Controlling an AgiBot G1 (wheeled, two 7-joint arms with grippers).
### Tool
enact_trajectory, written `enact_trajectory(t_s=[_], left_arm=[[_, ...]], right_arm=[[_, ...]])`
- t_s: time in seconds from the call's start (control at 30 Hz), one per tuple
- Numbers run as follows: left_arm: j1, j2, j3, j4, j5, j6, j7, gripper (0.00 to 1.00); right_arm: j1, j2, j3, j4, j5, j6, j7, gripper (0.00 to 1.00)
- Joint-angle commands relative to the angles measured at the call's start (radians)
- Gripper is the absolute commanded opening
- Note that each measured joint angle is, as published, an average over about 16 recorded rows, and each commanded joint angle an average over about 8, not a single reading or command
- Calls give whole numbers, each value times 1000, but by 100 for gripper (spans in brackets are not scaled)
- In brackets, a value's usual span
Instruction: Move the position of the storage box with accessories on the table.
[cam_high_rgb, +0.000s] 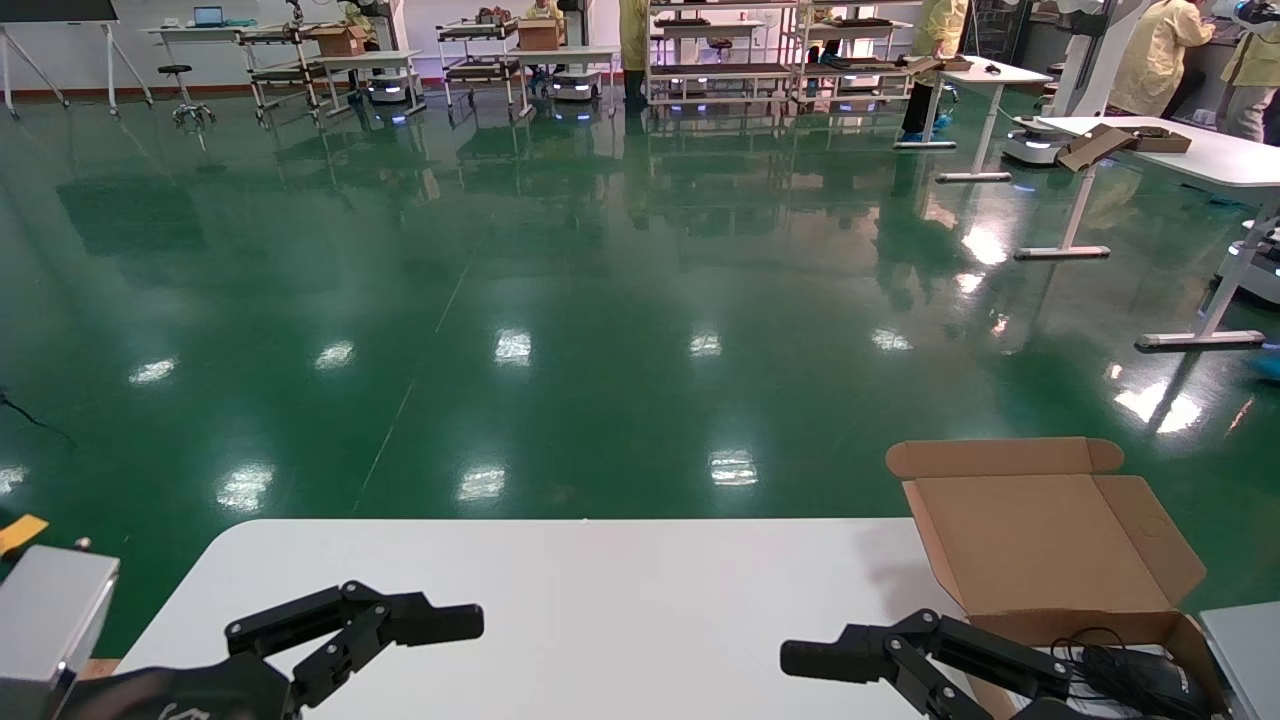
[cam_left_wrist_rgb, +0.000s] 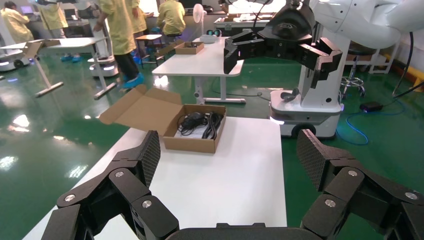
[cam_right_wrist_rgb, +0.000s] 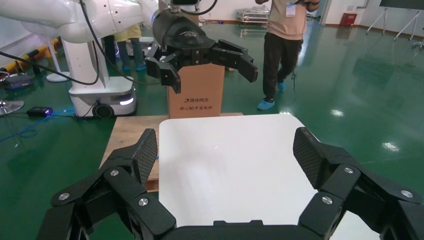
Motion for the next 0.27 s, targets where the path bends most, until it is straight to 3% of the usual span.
enact_trajectory(t_s=[0.03, 0.27], left_arm=[[0, 0, 0, 0, 0, 0, 0, 100], [0, 0, 0, 0, 0, 0, 0, 100]], right_arm=[[0, 0, 0, 0, 0, 0, 0, 100], [0, 0, -1, -1, -1, 1, 0, 100]])
